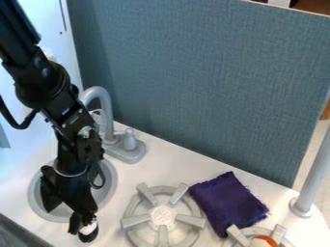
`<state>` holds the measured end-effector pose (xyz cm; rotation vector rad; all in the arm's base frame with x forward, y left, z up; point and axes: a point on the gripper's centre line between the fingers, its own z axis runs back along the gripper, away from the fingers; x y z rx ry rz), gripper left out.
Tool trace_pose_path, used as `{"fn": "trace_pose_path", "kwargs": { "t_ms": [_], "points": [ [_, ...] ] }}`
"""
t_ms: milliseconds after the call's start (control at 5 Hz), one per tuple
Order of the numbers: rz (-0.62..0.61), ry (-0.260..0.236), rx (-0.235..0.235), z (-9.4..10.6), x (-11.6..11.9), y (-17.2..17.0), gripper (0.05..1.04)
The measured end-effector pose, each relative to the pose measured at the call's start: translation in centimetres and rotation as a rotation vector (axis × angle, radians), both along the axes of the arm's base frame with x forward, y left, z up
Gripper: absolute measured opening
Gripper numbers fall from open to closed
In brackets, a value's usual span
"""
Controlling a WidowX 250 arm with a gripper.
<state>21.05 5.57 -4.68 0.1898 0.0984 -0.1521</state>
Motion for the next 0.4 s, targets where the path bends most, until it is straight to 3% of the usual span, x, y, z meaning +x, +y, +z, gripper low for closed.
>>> {"fn": "trace_pose_path", "kwargs": {
  "t_ms": [200, 400],
  "points": [
    [-0.002, 0.025, -0.005, -0.5, -0.4, -0.1, 1.001],
    [-0.020, 0.030, -0.037, -0.9, 0.6, -0.4, 1.001]
  ]
}}
